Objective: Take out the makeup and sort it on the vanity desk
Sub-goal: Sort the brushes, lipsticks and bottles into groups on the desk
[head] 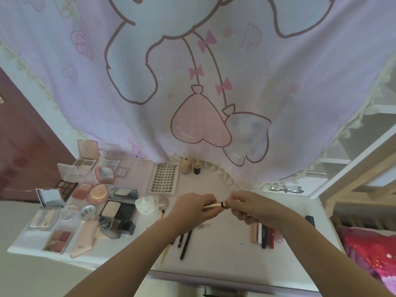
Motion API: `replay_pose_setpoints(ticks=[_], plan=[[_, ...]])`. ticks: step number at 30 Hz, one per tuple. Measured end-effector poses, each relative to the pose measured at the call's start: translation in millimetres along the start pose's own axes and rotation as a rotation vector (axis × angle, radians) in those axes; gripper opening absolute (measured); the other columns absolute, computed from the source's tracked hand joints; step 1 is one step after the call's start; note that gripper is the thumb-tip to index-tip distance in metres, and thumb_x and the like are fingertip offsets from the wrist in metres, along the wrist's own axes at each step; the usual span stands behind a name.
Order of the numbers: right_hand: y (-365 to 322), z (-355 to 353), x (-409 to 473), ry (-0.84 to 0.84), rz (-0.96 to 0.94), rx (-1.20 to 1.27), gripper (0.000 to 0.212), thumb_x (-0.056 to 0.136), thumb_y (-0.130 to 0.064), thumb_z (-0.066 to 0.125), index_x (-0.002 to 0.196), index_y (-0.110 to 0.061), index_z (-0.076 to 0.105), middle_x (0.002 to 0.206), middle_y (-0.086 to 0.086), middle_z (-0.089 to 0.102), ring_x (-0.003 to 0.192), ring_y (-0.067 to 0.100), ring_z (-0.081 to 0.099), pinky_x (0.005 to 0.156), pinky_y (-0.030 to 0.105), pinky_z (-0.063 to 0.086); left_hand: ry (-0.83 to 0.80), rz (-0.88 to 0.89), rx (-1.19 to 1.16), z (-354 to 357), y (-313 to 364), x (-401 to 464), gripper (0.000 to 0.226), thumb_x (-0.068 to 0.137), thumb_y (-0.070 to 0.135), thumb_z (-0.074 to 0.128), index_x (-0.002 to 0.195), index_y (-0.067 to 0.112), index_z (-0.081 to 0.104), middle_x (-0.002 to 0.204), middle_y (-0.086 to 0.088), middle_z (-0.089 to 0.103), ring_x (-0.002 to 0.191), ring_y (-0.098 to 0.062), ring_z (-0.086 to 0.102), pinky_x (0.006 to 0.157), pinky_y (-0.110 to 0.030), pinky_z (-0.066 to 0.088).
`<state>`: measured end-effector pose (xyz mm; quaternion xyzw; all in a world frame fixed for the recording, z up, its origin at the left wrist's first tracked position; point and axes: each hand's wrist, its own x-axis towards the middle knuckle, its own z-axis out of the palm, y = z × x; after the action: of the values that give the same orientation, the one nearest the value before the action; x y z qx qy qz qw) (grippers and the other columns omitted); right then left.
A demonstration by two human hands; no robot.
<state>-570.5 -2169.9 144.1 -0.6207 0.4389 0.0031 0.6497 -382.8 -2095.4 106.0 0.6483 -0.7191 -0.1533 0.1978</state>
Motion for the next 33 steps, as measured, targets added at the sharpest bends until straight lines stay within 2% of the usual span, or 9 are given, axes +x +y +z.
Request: replay_pose_setpoints(ticks=[3,7,11,15,19,21,24,29,33], plan=[[4,-1,-2,-0.008,-0.004,0.027,0.014,0.09,-0.033,0.06,0.097,-0.021,0.061,0.069,-0.008,0.058,0.061,0.005,0.053,0.051,0.018,0.043,0.008,-0.021,0.004,2,-1,-2,0.033,0.087,0.057,0.048,0.088,0.026,0.06,0.06,0.006,0.054,0.057,-0.011,0.051,0.052,-0.02,0.032],[6,3,1,0.022,0.046,0.051,0.035,0.097,-0.045,0.042,0.089,-0.015,0.06,0.057,-0.006,0.049,0.046,0.006,0.041,0.043,0.016,0.031,-0.003,0.004,0.04,3,0,-2,0.033,0.087,0.058,0.048,0.092,0.028,0.061,0.065,0.005,0.06,0.059,-0.011,0.052,0.055,-0.024,0.036],[8,0,2,0.033,-0.009,0.067,0.015,0.094,-0.032,0.054,0.096,-0.019,0.061,0.072,-0.006,0.06,0.061,0.005,0.054,0.052,0.017,0.043,-0.015,-0.028,0.031,2,0,-2,0.032,0.088,0.057,0.048,0.092,0.027,0.061,0.066,0.005,0.059,0.058,-0.009,0.05,0.055,-0.023,0.036],[7,0,4,0.048,0.072,0.087,0.037,0.095,-0.046,0.046,0.095,-0.013,0.063,0.062,-0.004,0.057,0.05,0.006,0.048,0.045,0.017,0.035,-0.023,-0.019,0.029,0,1,-1,0.033,0.088,0.057,0.048,0.094,0.028,0.061,0.067,0.005,0.06,0.061,-0.012,0.054,0.056,-0.024,0.039],[10,-5,4,0.003,0.004,0.081,0.012,0.092,-0.029,0.058,0.098,-0.02,0.063,0.074,-0.005,0.064,0.064,0.004,0.058,0.053,0.018,0.045,-0.037,-0.025,0.037,0,0,-2,0.033,0.088,0.056,0.048,0.093,0.027,0.061,0.067,0.003,0.061,0.061,-0.012,0.055,0.057,-0.025,0.039],[8,-5,3,0.002,0.034,0.099,0.022,0.091,-0.039,0.059,0.101,-0.021,0.064,0.078,-0.006,0.069,0.066,0.006,0.061,0.054,0.018,0.047,-0.038,-0.027,0.034,-1,-1,-2,0.032,0.088,0.056,0.048,0.093,0.027,0.061,0.067,0.003,0.061,0.061,-0.012,0.055,0.056,-0.024,0.039],[7,-2,5,0.028,0.077,0.049,0.04,0.095,-0.048,0.046,0.092,-0.014,0.067,0.06,-0.005,0.06,0.049,0.006,0.049,0.044,0.017,0.037,-0.036,-0.01,0.036,-1,-1,0,0.032,0.088,0.056,0.048,0.094,0.028,0.062,0.067,0.003,0.061,0.06,-0.012,0.054,0.055,-0.023,0.037],[14,-19,-1,0.086,0.023,0.042,0.011,0.092,-0.028,0.058,0.088,-0.02,0.065,0.067,-0.007,0.062,0.055,0.002,0.051,0.048,0.016,0.038,-0.139,-0.057,-0.023,-2,-12,0,0.031,0.088,0.058,0.047,0.096,0.031,0.06,0.063,0.007,0.057,0.054,-0.007,0.048,0.052,-0.02,0.036],[22,-31,-10,0.043,0.051,0.065,0.009,0.091,-0.021,0.061,0.095,-0.013,0.063,0.077,-0.002,0.067,0.06,0.005,0.054,0.05,0.017,0.039,-0.219,-0.057,-0.071,1,-22,-5,0.027,0.089,0.06,0.042,0.092,0.036,0.055,0.062,0.012,0.054,0.057,-0.003,0.05,0.052,-0.019,0.033]])
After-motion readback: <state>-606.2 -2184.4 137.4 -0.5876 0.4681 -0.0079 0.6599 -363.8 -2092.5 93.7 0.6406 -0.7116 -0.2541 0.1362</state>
